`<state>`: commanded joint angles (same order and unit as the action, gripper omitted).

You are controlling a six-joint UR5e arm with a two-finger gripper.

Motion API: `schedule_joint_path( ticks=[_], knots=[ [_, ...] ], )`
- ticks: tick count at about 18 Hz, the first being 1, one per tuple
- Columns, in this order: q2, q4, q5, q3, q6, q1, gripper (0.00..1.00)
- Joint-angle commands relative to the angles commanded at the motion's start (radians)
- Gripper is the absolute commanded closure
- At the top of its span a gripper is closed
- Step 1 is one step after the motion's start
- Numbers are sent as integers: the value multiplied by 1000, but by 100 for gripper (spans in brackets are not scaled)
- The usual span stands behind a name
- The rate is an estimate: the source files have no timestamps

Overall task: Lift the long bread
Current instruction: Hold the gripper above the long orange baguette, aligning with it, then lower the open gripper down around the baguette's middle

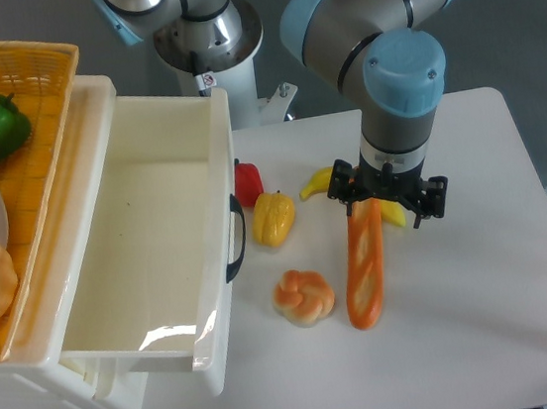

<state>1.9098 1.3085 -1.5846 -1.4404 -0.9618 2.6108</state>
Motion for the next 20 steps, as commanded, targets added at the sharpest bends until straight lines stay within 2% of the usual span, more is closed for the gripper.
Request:
schedule_joint_path(
  ticks=[14, 16, 18, 20],
  knots=[
    [12, -6, 32, -47, 11, 0, 0],
    [11, -34, 31, -81, 11, -2, 0],
    [9, -87, 32, -107, 31, -2, 0],
    [11, -92, 31, -121, 66, -6, 0]
  ],
)
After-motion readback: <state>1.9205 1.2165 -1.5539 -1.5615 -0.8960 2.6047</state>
